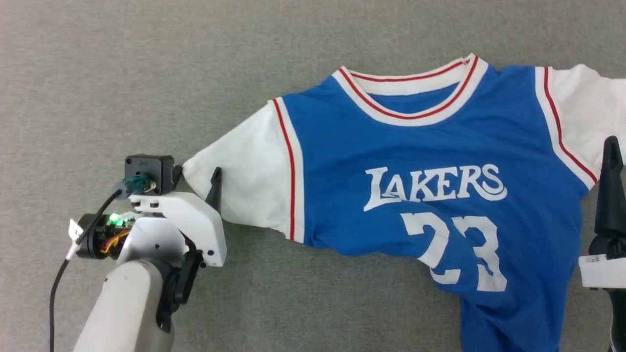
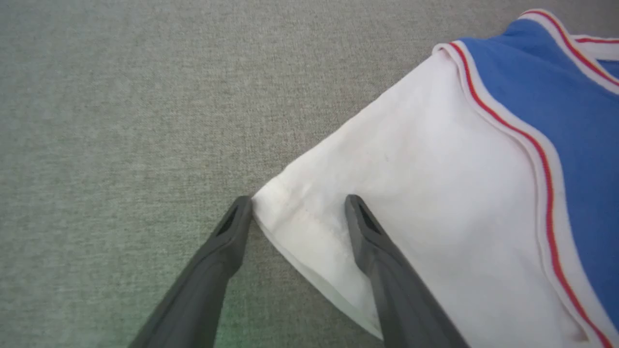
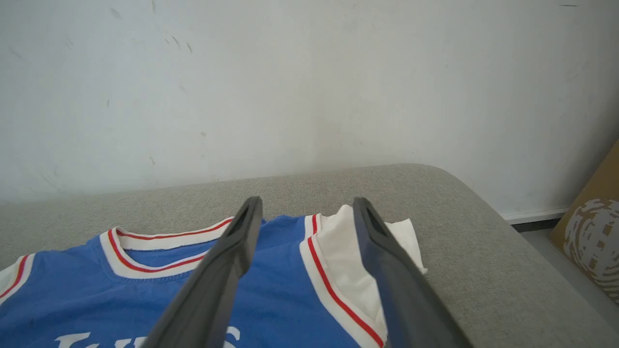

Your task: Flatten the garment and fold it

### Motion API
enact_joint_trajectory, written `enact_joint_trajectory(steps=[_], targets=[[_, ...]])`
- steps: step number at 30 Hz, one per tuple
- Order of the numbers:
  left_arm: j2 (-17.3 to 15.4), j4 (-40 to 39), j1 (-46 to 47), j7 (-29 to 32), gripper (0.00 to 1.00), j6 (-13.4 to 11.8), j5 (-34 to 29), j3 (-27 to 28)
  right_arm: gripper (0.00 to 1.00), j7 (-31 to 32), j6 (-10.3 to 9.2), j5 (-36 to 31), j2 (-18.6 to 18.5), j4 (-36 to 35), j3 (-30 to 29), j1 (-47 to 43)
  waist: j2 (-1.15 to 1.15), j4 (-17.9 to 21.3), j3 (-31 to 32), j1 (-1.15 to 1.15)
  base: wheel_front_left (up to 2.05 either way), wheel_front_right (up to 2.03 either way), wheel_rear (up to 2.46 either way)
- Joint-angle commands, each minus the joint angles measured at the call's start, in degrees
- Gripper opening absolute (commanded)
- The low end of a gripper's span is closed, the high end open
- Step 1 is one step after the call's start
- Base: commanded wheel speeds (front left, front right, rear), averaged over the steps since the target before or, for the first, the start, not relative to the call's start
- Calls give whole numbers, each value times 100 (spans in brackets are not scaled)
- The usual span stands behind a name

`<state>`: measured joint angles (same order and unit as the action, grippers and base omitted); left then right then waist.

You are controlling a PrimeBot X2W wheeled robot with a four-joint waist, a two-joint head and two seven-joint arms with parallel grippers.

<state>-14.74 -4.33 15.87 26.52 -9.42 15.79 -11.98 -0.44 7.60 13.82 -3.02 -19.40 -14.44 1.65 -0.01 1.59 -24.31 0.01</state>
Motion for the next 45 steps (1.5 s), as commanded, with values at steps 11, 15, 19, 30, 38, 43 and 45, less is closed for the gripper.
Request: enact_joint_trajectory(steps=[11, 15, 19, 30, 38, 43, 45], targets=[[-23, 253, -82, 626, 0, -168, 81, -47, 100, -39, -11, 8, 14, 88, -57, 136, 1, 134, -116, -1, 0, 0, 0], [-3, 174, -123, 513, 0, -127, 151, -43, 100, -48, -11, -5, 14, 110, -69, 148, 1, 80, -35, -1, 0, 0, 0], [86, -84, -119, 39, 0, -214, 146, 64, 100, -42, -11, -22, 14, 141, -60, 125, 1, 4, 118, -1, 0, 0, 0], [280, -893, -894, -1179, 0, -579, 386, 746, 100, 693, -11, -102, -115, 88, 92, 418, 1, -134, 279, -1, 0, 0, 0], [46, -1165, -951, -1268, 0, -613, 294, 931, 100, 2003, -11, 154, -1087, 992, -324, 1351, 1, -326, -15, -1, 0, 0, 0], [156, -1200, -704, -1232, 0, -542, 260, 645, 100, 2476, -11, 120, -1477, 1711, -307, 1943, 1, -445, -273, -1, 0, 0, 0], [208, -1206, -611, -1238, 0, -533, 236, 546, 100, 2660, -11, 60, -1583, 1989, -252, 2150, 1, -500, -369, -1, 0, 0, 0]])
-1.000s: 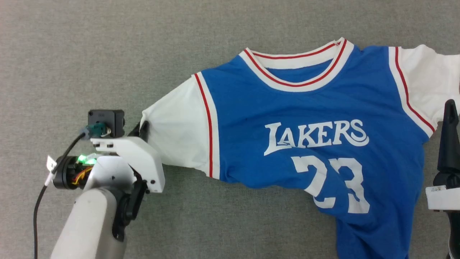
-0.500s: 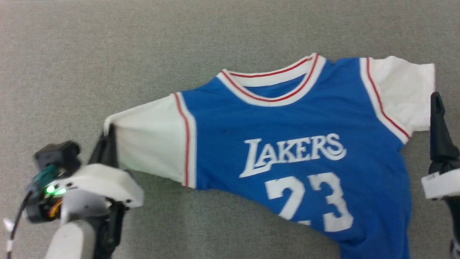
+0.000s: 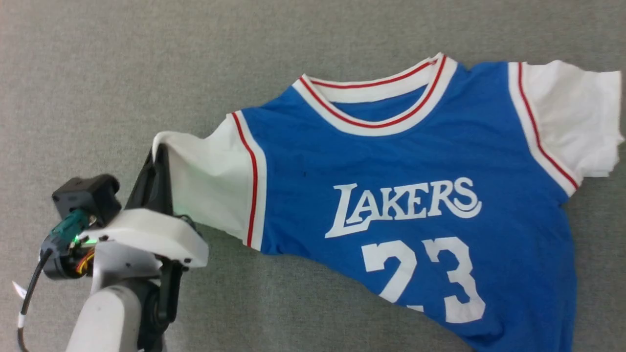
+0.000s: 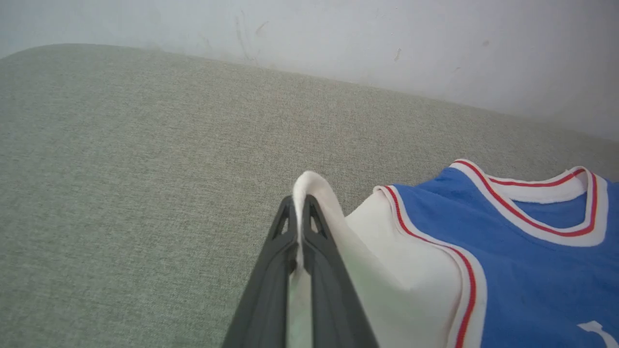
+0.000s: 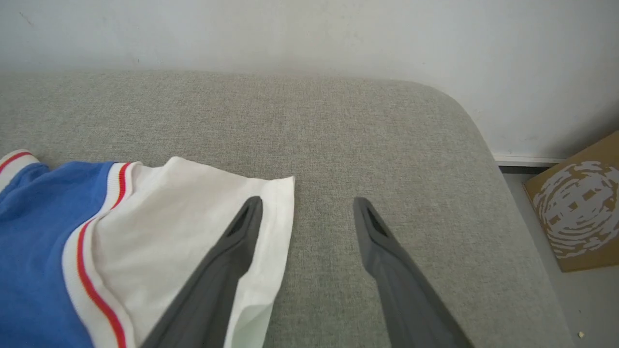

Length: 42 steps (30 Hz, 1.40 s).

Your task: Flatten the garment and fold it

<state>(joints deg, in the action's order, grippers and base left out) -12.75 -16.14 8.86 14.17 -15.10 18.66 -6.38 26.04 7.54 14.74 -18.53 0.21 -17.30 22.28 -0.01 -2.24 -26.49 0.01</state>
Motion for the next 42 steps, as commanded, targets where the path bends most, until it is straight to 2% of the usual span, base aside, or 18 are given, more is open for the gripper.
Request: enact_joint_trajectory(steps=[1, 11, 15, 16, 18, 25, 31, 37, 42], targets=[[28, -25, 134, -6, 0, 40, -62, -56, 100, 48, -5, -62, -81, 154, 56, 187, 1, -148, -189, -1, 0, 0, 0], [120, -87, 319, 8, 0, 99, -86, -318, 100, 25, -5, -172, -214, 1046, -7, 688, 1, -452, -418, -1, 0, 0, 0], [116, -133, 281, 11, 0, 76, -77, -318, 100, 278, -5, -156, -199, 1291, -31, 761, 1, -487, -463, -1, 0, 0, 0], [111, -144, 275, 11, 0, 72, -74, -314, 84, 386, -5, -115, -169, 1337, -62, 790, 1, -489, -471, -1, 0, 0, 0], [99, -164, 267, 12, 0, 66, -64, -301, 0, 568, -5, -109, -125, 1401, -138, 856, 1, -485, -483, -1, 0, 0, 0], [80, -115, 329, 36, 0, 96, -26, -331, 0, 685, -5, -75, -20, 1441, -241, 1045, 1, -317, -390, -1, 0, 0, 0], [72, -190, 610, -53, 0, 225, 121, -291, 0, 521, -5, 305, 70, 918, 143, 1114, 1, -38, 29, -1, 0, 0, 0], [-298, -49, 1473, 204, 0, 638, -21, -462, 0, 547, -5, 527, 74, 320, 317, 1413, 1, 168, 626, -1, 0, 0, 0], [-564, 544, 2682, 488, 0, 988, -214, -613, 0, 627, -5, 385, 29, 268, 551, 2019, 1, 306, 1115, -1, 0, 0, 0]])
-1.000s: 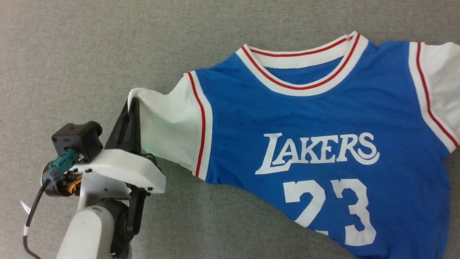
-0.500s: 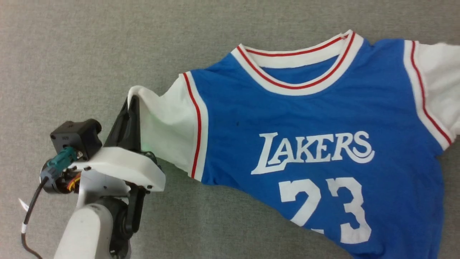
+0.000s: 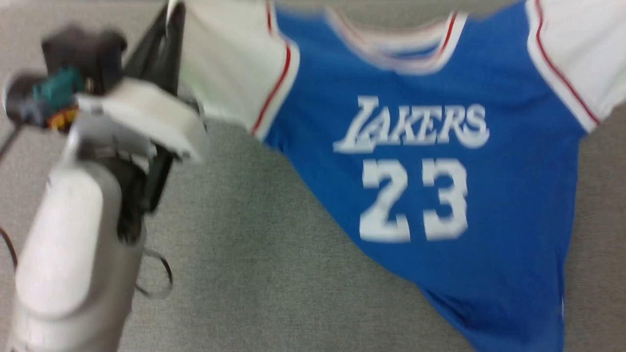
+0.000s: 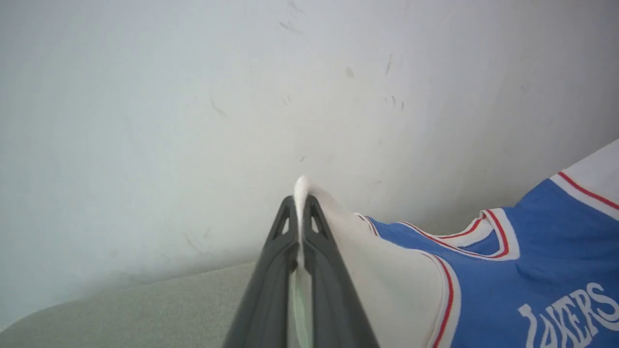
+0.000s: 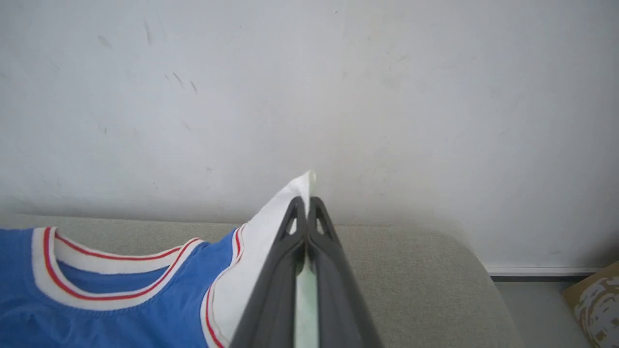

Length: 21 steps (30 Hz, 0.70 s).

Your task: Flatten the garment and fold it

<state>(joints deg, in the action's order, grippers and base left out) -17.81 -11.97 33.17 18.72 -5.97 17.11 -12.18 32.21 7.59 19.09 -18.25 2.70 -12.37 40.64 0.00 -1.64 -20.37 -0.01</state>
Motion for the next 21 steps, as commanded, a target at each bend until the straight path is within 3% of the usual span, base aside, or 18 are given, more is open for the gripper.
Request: enact_joint_trajectory(steps=[1, 13, 21], targets=[[-46, 292, 498, 77, 0, 113, -46, -39, 0, 46, -10, -84, 9, 72, 128, 337, 0, 277, 573, 1, 0, 0, 0], [-323, 2221, 2952, -55, 0, 435, -557, -144, 0, -402, -10, -605, 432, 1307, 640, 2287, 0, 700, 1117, 1, 0, 0, 0], [-107, 2922, 4168, 258, 0, 416, -369, -48, 0, -532, -10, -791, 763, 2198, 580, 3261, 0, 901, 1136, 1, 0, 0, 0]])
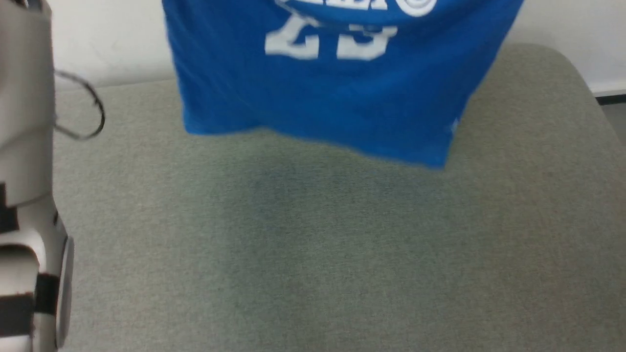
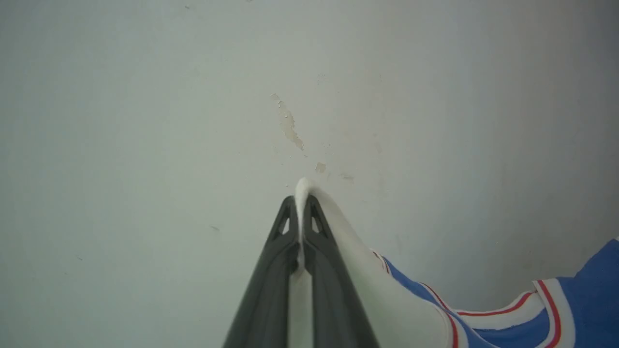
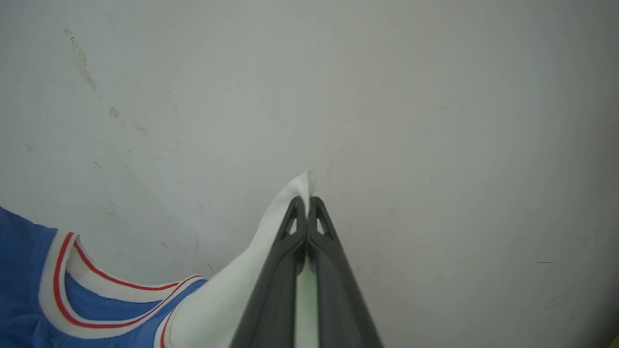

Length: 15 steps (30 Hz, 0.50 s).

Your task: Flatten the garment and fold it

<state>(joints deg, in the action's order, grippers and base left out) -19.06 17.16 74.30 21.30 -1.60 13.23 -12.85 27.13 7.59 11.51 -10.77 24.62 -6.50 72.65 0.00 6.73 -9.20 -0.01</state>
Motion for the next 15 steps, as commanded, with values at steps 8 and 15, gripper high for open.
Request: enact_joint_trajectory(steps=[8, 15], targets=[[190, 366, 888, 257, 0, -155, -10, -43, 0, -35, -10, -165, 145, 404, -4, 807, 0, 260, -304, 1, 0, 0, 0], [325, 621, 1708, -79, 0, -456, -250, -80, 0, -170, -10, -313, 242, 673, -151, 1515, 0, 456, -1102, 1, 0, 0, 0]])
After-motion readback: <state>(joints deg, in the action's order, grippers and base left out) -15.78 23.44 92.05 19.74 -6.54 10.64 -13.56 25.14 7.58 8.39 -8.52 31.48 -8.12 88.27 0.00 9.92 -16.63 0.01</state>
